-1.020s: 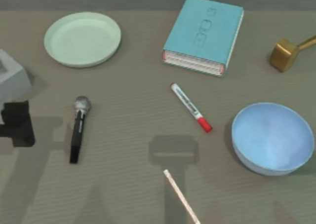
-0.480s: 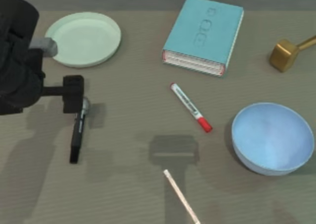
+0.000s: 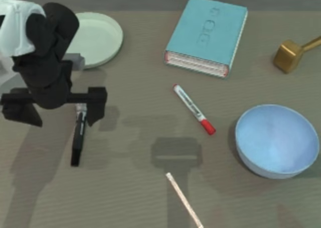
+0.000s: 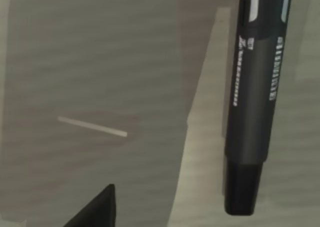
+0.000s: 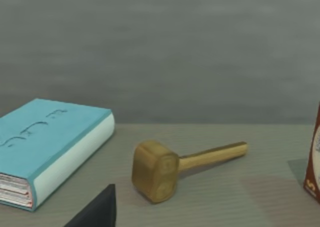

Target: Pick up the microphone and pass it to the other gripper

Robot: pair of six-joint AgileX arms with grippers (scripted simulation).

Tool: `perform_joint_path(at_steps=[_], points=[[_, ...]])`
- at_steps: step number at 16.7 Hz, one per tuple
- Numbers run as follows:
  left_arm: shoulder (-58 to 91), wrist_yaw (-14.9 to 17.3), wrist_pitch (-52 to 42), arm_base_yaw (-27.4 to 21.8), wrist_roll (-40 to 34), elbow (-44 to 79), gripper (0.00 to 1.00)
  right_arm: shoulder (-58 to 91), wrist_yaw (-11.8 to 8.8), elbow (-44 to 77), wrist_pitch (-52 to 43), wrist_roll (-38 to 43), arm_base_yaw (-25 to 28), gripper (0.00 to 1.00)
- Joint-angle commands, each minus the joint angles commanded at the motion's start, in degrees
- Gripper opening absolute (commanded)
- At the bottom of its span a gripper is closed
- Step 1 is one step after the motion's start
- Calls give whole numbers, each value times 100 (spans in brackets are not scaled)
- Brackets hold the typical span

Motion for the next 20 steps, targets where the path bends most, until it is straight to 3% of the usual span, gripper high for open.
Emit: perform_joint_path(at_steps=[6,14,19,20], points=[[49,2,105,24,14,-61,100,0,0,0,0,0,0,100],[1128,10,1908,28,44,-749,100,0,0,0,0,0,0,100],[1236,11,2050,29,46,-813,100,0,0,0,0,0,0,100],[1236,11,2050,29,46,-813,92,0,0,0,0,0,0,100]])
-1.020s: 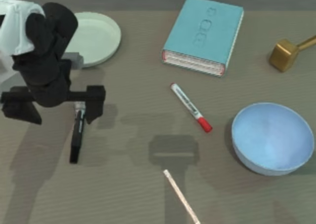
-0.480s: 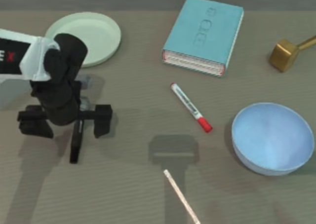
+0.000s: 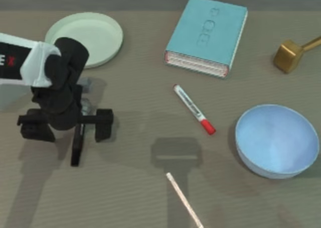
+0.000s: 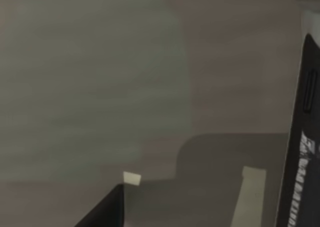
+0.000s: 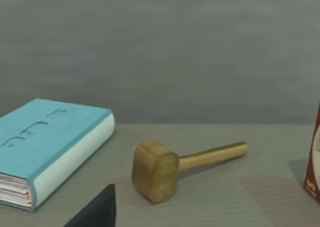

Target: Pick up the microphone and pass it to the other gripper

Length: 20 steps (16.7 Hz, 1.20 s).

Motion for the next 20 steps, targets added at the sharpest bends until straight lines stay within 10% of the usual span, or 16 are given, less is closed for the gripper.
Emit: perform_joint_path(at_steps=[12,20], points=[[0,0,0,0,0,0,2,0,0,0,0,0,0,100],[0,0,0,0,0,0,0,0,0,0,0,0,0,100]])
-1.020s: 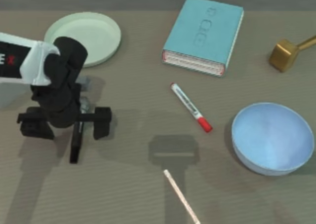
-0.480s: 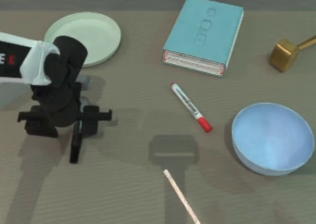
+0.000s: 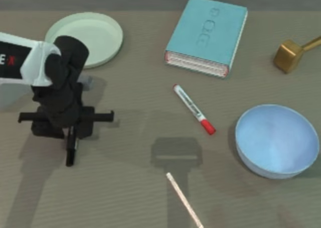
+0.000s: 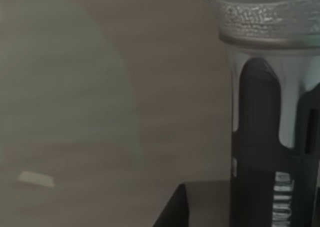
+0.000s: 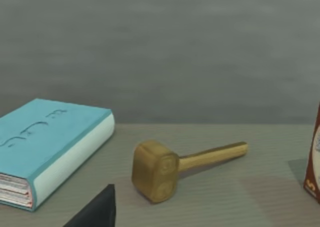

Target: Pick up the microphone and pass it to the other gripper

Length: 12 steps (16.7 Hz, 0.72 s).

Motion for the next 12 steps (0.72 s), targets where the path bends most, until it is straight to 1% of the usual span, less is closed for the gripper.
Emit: perform_joint_path(at_steps=[1,2,5,8,12], points=[[-356,-117,-182,5,81,124,0,0,0,0,0,0,0,100],[-356,-114,-175,5,83,123,0,0,0,0,0,0,0,100],[-425,58,191,5,164,58,0,0,0,0,0,0,0,100],[-594,446,1066,33,330,-128,0,0,0,0,0,0,0,100],[-933,1180,2839,104,630,-592,0,0,0,0,0,0,0,100]])
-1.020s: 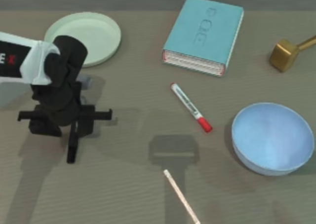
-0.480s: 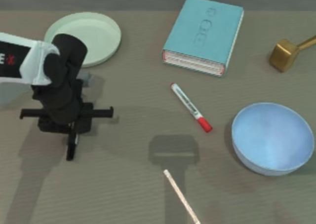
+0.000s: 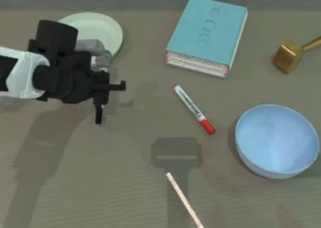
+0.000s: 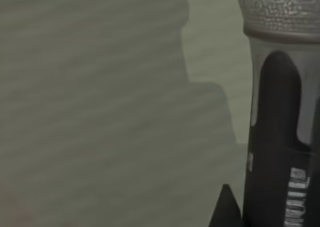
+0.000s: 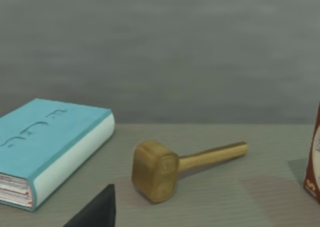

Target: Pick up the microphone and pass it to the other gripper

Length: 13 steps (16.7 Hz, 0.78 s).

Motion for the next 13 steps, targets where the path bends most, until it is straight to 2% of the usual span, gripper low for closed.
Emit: perform_joint_path(at_steps=[8,11,13], points=[[-1008,1598,4091,173,674,-1146,0,0,0,0,0,0,0,100],[-1390,1997,4951,226,871,-1404,0,0,0,0,0,0,0,100],[-1542,2136,5223,246,947,-1488,0,0,0,0,0,0,0,100]])
